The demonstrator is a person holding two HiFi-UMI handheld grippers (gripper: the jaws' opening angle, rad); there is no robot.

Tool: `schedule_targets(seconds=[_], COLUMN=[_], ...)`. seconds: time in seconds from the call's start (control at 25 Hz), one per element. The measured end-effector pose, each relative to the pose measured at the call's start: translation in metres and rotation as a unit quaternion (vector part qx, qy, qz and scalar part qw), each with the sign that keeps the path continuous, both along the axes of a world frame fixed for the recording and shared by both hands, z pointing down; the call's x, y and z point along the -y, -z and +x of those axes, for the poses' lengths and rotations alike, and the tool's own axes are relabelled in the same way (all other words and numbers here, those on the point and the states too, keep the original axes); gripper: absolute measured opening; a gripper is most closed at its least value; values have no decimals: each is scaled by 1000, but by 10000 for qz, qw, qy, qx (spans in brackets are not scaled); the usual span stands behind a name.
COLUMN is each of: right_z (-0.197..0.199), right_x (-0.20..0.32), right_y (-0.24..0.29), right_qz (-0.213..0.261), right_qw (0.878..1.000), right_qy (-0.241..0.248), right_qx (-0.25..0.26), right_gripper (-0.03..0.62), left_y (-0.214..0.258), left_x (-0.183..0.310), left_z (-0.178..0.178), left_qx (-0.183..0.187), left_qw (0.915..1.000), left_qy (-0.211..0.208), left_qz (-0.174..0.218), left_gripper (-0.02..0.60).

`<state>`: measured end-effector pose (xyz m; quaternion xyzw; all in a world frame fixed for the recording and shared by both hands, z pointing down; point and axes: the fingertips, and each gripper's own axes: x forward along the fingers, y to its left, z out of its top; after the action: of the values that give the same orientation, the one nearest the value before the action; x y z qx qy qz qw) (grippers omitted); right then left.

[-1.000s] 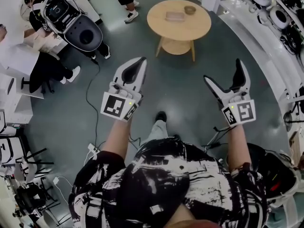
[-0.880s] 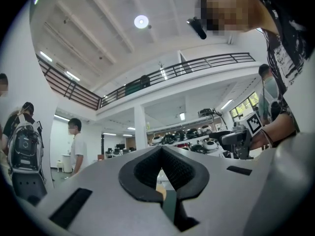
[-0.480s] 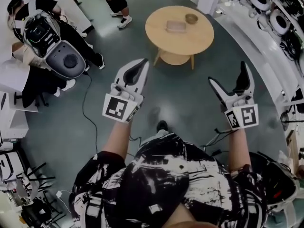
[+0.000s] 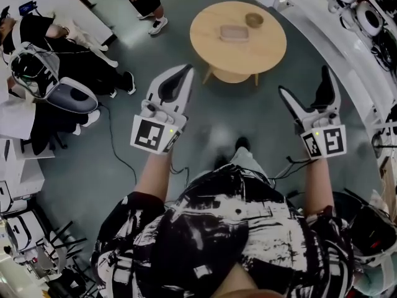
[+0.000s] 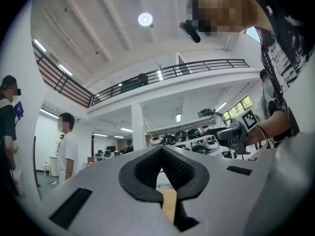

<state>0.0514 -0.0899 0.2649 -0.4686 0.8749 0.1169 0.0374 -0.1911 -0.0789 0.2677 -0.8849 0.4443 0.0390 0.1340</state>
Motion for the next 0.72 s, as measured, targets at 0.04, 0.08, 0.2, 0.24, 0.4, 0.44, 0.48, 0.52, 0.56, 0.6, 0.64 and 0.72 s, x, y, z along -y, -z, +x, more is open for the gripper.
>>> schedule_targets(seconds=[0.04, 0.08, 0.2, 0.24, 0.4, 0.44, 0.48, 0.52, 0.56, 0.6, 0.64, 0.72], right_z=[-1, 0, 6, 9, 18, 20, 22, 24, 26, 29, 32, 41], right_x=[9, 20, 53, 65, 114, 128, 143, 157, 172, 186, 201, 234], right_y=[-2, -4, -7, -9, -18, -20, -23, -24, -26, -27, -28, -31], right_qz=[-9, -20, -37, -40, -83, -105, -127, -145, -155, -164, -177, -225], right_qw=[10000, 10000, 10000, 10000, 9998, 9997, 9996, 9995, 9994, 9993, 9991, 9988], right_qy=[16, 35, 76, 89, 173, 199, 231, 269, 310, 347, 380, 445], right_qx=[3, 8, 16, 15, 51, 69, 80, 79, 67, 50, 36, 22], right_gripper=[572, 572, 571, 572, 572, 572, 572, 571, 571, 572, 571, 572], left_y=[-2, -3, -4, -4, -6, -7, -7, -8, -7, -6, -6, -4], left_x=[9, 19, 49, 59, 103, 115, 128, 142, 156, 171, 187, 219], left_z=[0, 1, 7, 10, 18, 20, 22, 25, 28, 32, 36, 47], left_qx=[-9, -14, 10, 22, 83, 100, 118, 134, 142, 144, 147, 158], left_qw=[10000, 10000, 10000, 10000, 9998, 9997, 9996, 9995, 9994, 9993, 9991, 9990], left_qy=[11, 20, 53, 79, 201, 229, 257, 287, 319, 352, 383, 426], left_qz=[-15, -23, -16, -12, -19, -32, -43, -50, -52, -52, -52, -44], left_gripper=[-2, -2, -2, -2, -2, -2, -2, -2, -2, -2, -2, -2])
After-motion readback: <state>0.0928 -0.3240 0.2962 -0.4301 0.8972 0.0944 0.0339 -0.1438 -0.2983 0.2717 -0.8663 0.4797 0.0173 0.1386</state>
